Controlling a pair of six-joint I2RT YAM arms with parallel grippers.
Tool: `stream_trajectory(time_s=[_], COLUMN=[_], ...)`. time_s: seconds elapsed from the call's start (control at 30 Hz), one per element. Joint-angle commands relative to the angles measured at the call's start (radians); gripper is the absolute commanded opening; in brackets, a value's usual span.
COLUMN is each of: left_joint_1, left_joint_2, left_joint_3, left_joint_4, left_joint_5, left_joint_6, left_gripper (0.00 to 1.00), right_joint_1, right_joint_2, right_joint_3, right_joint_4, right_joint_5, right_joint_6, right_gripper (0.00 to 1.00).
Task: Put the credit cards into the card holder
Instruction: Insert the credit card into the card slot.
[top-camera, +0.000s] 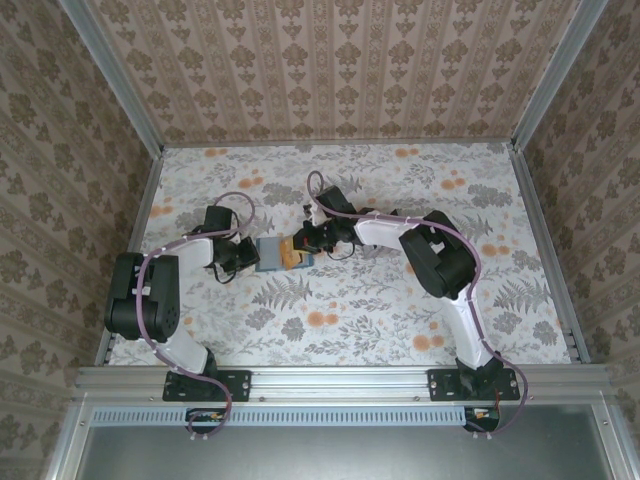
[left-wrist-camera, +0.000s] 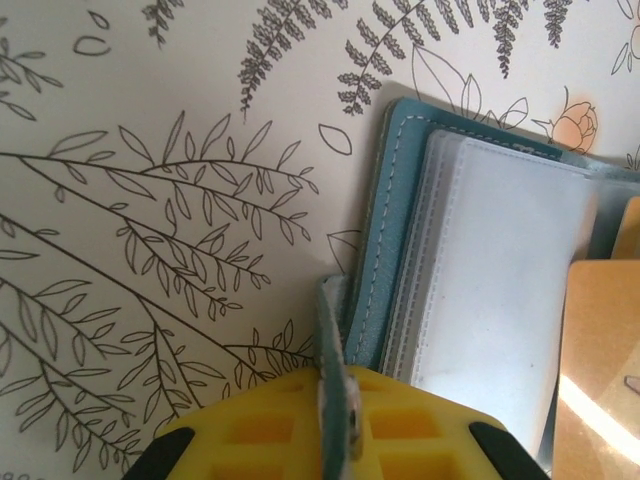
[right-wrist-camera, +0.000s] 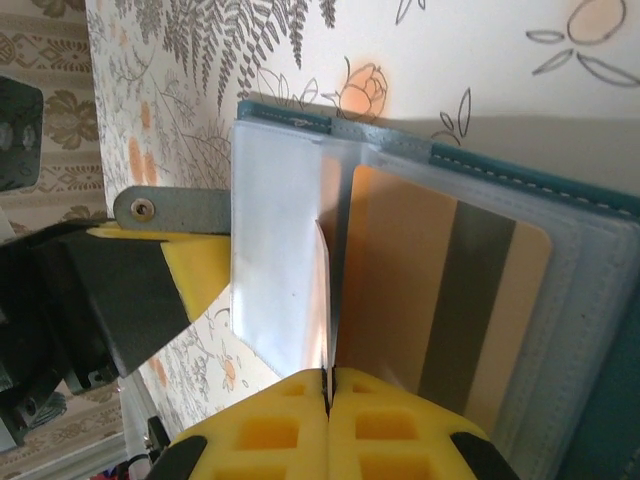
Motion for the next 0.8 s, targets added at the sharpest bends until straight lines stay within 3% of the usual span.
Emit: stream_trajectory(time_s=[0.0,0.77], left_joint_1=[-0.021,-0.024], left_joint_2=[0.043,0.044], left_joint_3=[-0.028,-0.016], left_joint_4=[-0.003,-0.012], left_joint_5=[0.008,0.007], left_joint_6=[-0.008,-0.003], left_gripper=[0.11,0.10], right_joint_1=[-0.005,0.010], right_joint_2=[0.044,0.089], right_joint_3=[0.035,0.010], right_joint_4=[0.025,0.143], right_joint_5=[0.016,0.087], right_joint_6=[0.031,0.065], right_gripper=[0.05,0.05])
